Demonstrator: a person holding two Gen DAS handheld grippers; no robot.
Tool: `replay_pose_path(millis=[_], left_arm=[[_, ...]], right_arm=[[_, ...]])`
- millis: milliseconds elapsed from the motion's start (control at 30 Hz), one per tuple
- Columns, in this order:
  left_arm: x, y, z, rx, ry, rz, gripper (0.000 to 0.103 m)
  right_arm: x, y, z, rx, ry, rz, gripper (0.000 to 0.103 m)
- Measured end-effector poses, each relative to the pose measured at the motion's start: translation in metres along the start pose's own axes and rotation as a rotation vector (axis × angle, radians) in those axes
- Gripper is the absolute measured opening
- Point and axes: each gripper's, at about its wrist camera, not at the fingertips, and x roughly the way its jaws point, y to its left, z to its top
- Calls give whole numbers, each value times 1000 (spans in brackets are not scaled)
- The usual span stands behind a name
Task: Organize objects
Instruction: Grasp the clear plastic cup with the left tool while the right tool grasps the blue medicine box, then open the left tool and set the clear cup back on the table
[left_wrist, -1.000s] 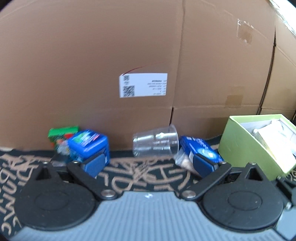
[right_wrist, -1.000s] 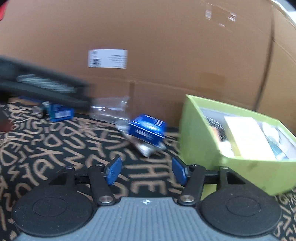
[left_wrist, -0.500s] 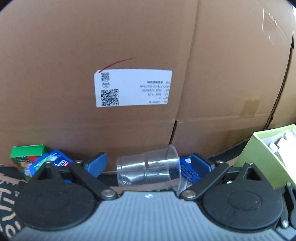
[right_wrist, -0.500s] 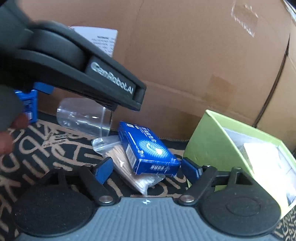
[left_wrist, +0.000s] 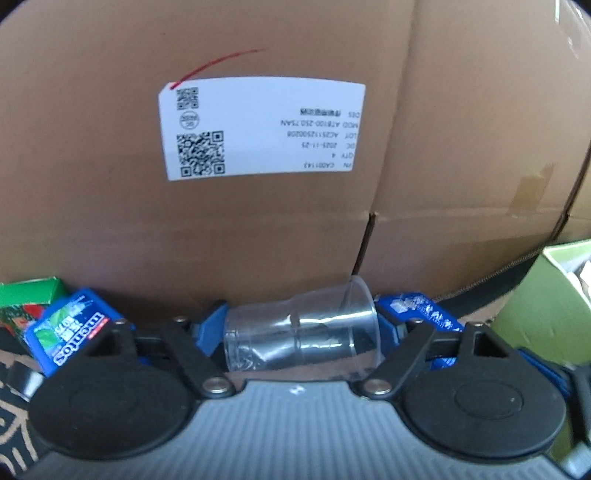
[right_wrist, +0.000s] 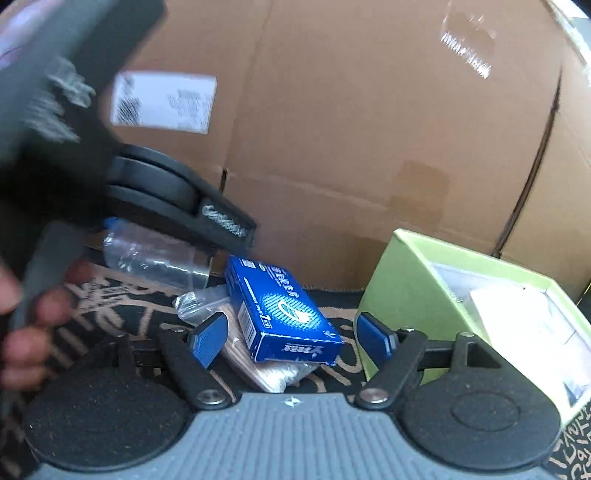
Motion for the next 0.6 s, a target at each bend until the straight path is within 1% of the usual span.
replay_pose_path(millis=[67,100,133,167,200,267,333,400,467,533,600], left_arm=[[-5,-1,-5,33,0,7,79],[-9,-1,-8,39,-2,5,79],[-13,0,-12,45,-5,3,79],[-18,1,-16,50,-8,2,79],[-23,2,-20,56,-13,2,79],[-35,4,-30,77,-14,17,79],[-48,7,-43,92,-2,33,76],[-61,12,-58,74,29,28,73],[-75,17,-73,42,50,12,73],[-94,21,-88,-1,57,-5,76],[-107,28,-94,-53,62,-25,87]], right_arm=[[16,-2,3,33,54,36,81],[18,-7,4,72,58,84,71],[21,-14,4,119,76,160,60],[23,-21,3,174,106,239,61],[20,-26,1,202,104,276,61],[10,-26,-6,162,96,309,61],[-5,-26,-15,129,91,355,61],[-24,-28,-24,125,96,405,61],[-44,-29,-34,112,98,459,61],[-60,-23,-42,82,92,483,61],[-80,-21,-53,54,84,497,61]])
